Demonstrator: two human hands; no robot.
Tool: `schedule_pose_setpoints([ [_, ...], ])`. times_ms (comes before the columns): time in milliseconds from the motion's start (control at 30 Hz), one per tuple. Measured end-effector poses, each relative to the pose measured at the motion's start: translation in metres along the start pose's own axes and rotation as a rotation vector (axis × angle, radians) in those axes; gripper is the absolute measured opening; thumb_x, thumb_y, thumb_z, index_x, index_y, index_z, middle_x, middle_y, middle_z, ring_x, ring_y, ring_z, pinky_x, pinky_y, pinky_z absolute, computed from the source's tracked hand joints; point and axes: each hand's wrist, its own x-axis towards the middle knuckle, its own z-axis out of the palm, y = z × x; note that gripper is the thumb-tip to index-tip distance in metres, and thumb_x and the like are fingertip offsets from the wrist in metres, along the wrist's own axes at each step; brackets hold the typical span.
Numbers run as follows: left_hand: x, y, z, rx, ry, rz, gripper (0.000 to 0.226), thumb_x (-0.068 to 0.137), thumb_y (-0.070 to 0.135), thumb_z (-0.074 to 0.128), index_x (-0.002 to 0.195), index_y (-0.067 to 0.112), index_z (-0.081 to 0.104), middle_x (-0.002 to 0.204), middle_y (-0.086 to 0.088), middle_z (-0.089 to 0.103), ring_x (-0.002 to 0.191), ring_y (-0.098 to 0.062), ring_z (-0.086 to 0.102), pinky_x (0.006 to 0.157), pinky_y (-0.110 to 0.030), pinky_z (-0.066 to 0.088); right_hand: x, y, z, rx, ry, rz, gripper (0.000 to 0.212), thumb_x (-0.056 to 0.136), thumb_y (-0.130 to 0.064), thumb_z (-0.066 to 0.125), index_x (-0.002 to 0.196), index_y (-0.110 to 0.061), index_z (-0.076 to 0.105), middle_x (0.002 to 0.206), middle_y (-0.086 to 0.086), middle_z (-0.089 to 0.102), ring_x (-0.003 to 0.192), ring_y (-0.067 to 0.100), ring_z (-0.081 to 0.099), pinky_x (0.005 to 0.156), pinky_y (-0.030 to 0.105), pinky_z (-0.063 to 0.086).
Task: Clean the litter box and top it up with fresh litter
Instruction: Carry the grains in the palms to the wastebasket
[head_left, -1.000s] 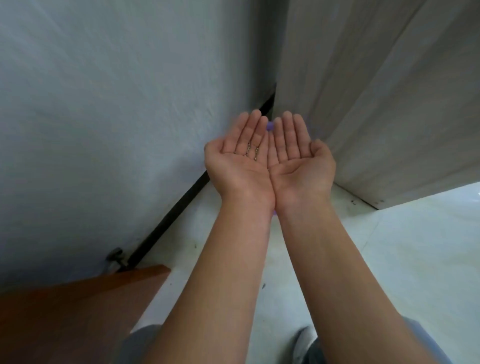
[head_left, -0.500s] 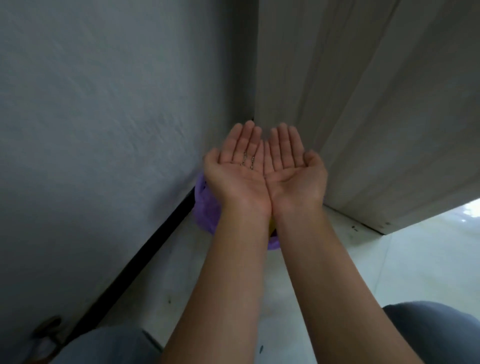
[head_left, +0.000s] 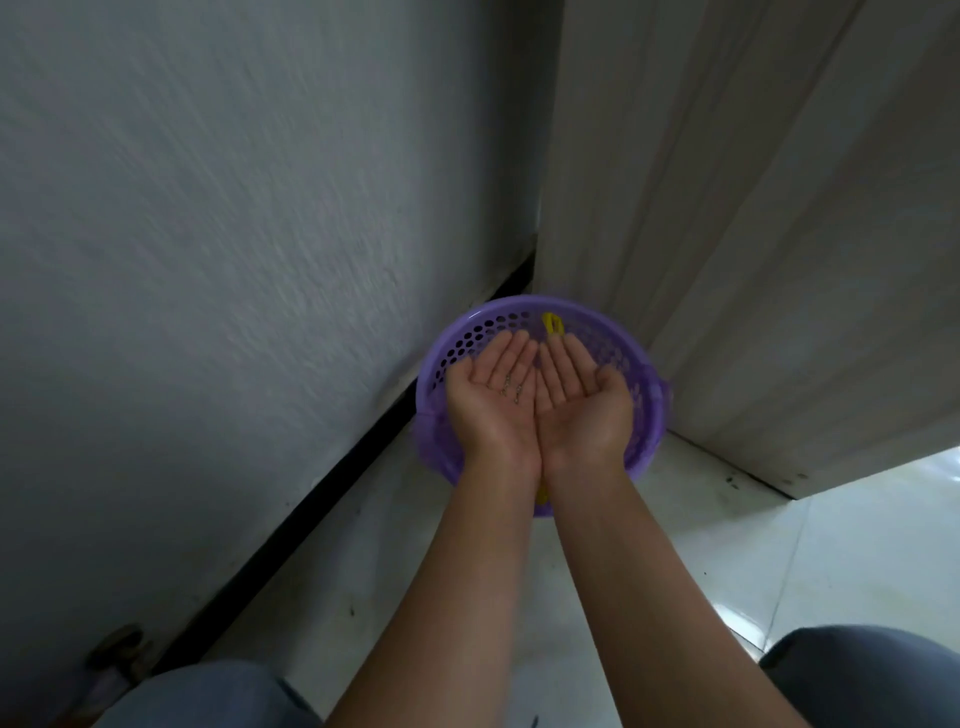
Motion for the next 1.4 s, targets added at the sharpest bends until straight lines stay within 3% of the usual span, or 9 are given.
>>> schedule_pose_setpoints([
  [133, 0.011, -0.008, -0.012, 0.05, 0.04, -0.01, 0.054, 0.104, 0.036, 0.03, 0.13, -0.002, 0.059, 0.128, -0.019, 0.065, 0.113, -0.023, 0.064, 0.1, -0.032, 0.044, 0.011, 0.011, -0.011, -0.104, 0.041, -0.003, 0.043, 0.104, -0.025, 0.03, 0.115, -0.003, 0.064, 0.124, 0.015, 0.066, 0.117, 0.023, 0.062, 0.108, 0.033, 0.043],
  [433, 0.016, -0.026, -0.02, 0.257, 0.035, -0.023, 0.048, 0.106, 0.032, 0.032, 0.132, -0.001, 0.056, 0.13, -0.017, 0.062, 0.122, -0.025, 0.059, 0.11, -0.034, 0.042, 0.019, 0.015, -0.029, -0.352, 0.087, -0.012, 0.044, 0.105, -0.034, 0.035, 0.117, -0.003, 0.065, 0.117, 0.01, 0.069, 0.107, 0.016, 0.064, 0.089, 0.025, 0.047],
  [600, 0.025, -0.028, -0.023, 0.633, 0.028, 0.043, 0.043, 0.106, 0.032, 0.032, 0.12, 0.007, 0.064, 0.12, -0.012, 0.069, 0.113, -0.022, 0.063, 0.09, -0.029, 0.048, 0.031, 0.005, -0.03, -0.661, 0.106, -0.08, 0.042, 0.105, -0.037, 0.035, 0.094, -0.012, 0.066, 0.106, 0.01, 0.071, 0.097, 0.016, 0.066, 0.096, 0.034, 0.048],
  [767, 0.036, -0.013, -0.027, 0.952, 0.007, 0.074, 0.041, 0.101, 0.051, 0.035, 0.094, 0.023, 0.065, 0.116, -0.007, 0.07, 0.111, -0.021, 0.063, 0.104, -0.041, 0.045, 0.032, -0.003, -0.033, -0.965, 0.1, -0.128, 0.041, 0.103, -0.039, 0.038, 0.083, -0.019, 0.067, 0.094, 0.003, 0.072, 0.096, 0.021, 0.067, 0.095, 0.041, 0.05],
  [933, 0.039, -0.002, -0.029, 1.091, -0.083, -0.011, 0.068, 0.089, 0.069, 0.033, 0.131, 0.024, 0.061, 0.131, 0.004, 0.063, 0.125, -0.019, 0.057, 0.115, -0.043, 0.036, 0.025, -0.011, -0.031, -1.148, 0.029, -0.174, 0.048, 0.106, -0.04, 0.033, 0.078, -0.017, 0.064, 0.079, -0.001, 0.064, 0.079, 0.016, 0.059, 0.077, 0.034, 0.044],
  [1100, 0.038, 0.0, -0.031, 1.268, -0.189, -0.009, 0.073, 0.083, 0.072, 0.031, 0.139, 0.031, 0.057, 0.143, 0.004, 0.057, 0.132, -0.015, 0.051, 0.118, -0.044, 0.032, 0.026, -0.013, -0.031, -1.379, -0.062, -0.191, 0.062, 0.103, -0.055, 0.023, 0.128, -0.014, 0.062, 0.128, 0.013, 0.062, 0.12, 0.029, 0.055, 0.101, 0.04, 0.042],
  [1200, 0.035, 0.002, -0.029, 1.469, -0.25, 0.09, 0.069, 0.09, 0.064, 0.022, 0.142, 0.03, 0.051, 0.151, 0.003, 0.048, 0.139, -0.016, 0.042, 0.119, -0.047, 0.027, 0.029, -0.017, -0.033, -1.5, -0.093, -0.272, 0.065, 0.103, -0.055, 0.02, 0.131, -0.012, 0.06, 0.136, 0.017, 0.058, 0.127, 0.033, 0.051, 0.107, 0.044, 0.039],
  [1300, 0.034, 0.005, -0.03, 1.839, -0.303, 0.155, 0.064, 0.101, 0.056, 0.011, 0.157, 0.03, 0.024, 0.167, 0.002, 0.014, 0.154, -0.016, 0.007, 0.124, -0.05, 0.002, 0.035, -0.022, -0.036, -1.616, -0.146, -0.356, 0.065, 0.104, -0.053, 0.018, 0.127, -0.012, 0.062, 0.135, 0.017, 0.058, 0.128, 0.034, 0.049, 0.108, 0.043, 0.036],
  [1400, 0.033, 0.009, -0.031, 2.076, -0.307, 0.162, 0.065, 0.102, 0.058, 0.007, 0.16, 0.031, 0.0, 0.167, 0.002, -0.013, 0.153, -0.016, -0.014, 0.123, -0.047, -0.008, 0.043, -0.027, -0.044, -1.859, -0.205, -0.343, 0.091, 0.088, -0.077, 0.003, 0.148, -0.022, 0.042, 0.157, 0.009, 0.036, 0.147, 0.027, 0.024, 0.121, 0.048, 0.014],
])
